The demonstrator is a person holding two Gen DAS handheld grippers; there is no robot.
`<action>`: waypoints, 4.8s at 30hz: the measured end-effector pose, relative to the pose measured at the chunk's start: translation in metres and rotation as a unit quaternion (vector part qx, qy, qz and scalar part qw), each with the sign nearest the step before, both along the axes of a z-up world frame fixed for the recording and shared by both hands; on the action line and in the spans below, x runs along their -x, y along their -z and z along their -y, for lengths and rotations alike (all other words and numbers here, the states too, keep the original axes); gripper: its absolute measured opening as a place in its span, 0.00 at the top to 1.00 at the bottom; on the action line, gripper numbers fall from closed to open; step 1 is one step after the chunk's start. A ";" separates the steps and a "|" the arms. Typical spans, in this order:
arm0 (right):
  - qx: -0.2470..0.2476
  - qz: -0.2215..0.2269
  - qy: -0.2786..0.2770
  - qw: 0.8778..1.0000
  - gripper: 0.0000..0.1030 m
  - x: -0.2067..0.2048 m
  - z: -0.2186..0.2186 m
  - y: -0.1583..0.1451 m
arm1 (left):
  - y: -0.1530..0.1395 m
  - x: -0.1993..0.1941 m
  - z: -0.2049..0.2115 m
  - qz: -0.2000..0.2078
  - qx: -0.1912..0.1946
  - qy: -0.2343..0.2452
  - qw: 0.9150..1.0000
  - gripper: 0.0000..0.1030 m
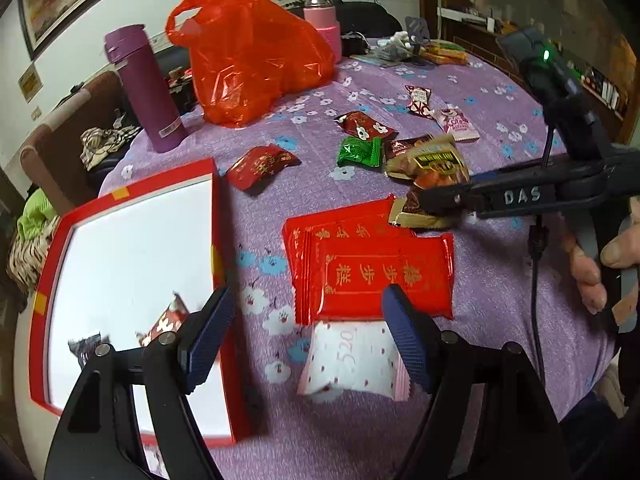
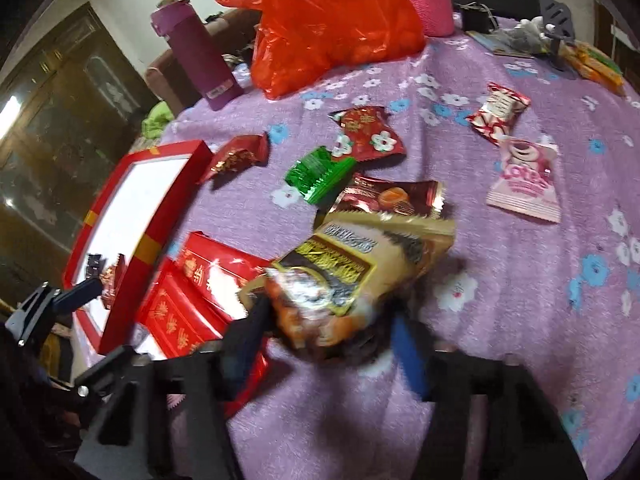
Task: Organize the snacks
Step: 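Grasp the brown snack bag with the right tool, then lift the brown snack bag with the right tool, then grasp the white printed packet with the left tool while the right holds the brown bag, then carry both snacks into the gift box and open both tools to release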
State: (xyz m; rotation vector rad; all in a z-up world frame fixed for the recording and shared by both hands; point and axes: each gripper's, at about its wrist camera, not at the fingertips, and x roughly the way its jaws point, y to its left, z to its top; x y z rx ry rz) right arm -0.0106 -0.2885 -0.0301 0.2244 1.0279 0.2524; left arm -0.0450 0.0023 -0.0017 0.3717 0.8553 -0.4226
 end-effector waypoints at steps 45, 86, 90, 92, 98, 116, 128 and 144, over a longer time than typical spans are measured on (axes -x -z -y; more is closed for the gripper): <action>-0.178 -0.006 0.022 0.984 0.43 -0.019 0.054 0.014 | 0.025 -0.002 0.081 -0.075 0.043 0.092 0.992 0.16; -0.227 0.096 0.054 0.968 0.77 -0.007 0.086 -0.019 | 0.001 -0.004 0.034 -0.066 0.046 0.031 0.996 0.16; -0.245 0.092 0.069 0.963 0.77 -0.006 0.098 -0.018 | -0.002 -0.023 0.030 -0.065 0.020 0.011 0.998 0.16; -0.242 0.089 0.072 0.963 0.77 -0.006 0.100 -0.017 | -0.001 -0.025 0.024 -0.098 0.035 0.011 0.995 0.16; -0.232 0.086 0.080 0.966 0.77 -0.007 0.103 -0.016 | 0.013 0.007 0.012 -0.133 0.034 -0.021 0.990 0.16; -0.267 -0.011 0.029 0.963 0.68 -0.022 0.080 0.013 | 0.039 0.010 0.015 -0.097 0.022 -0.002 0.995 0.36; -0.313 -0.021 0.052 0.948 0.63 -0.032 0.080 0.032 | 0.035 0.020 0.010 -0.083 0.065 0.035 0.994 0.54; -0.298 0.084 -0.001 0.951 0.81 -0.011 0.047 -0.016 | -0.019 0.017 -0.052 0.014 0.099 -0.044 0.994 0.54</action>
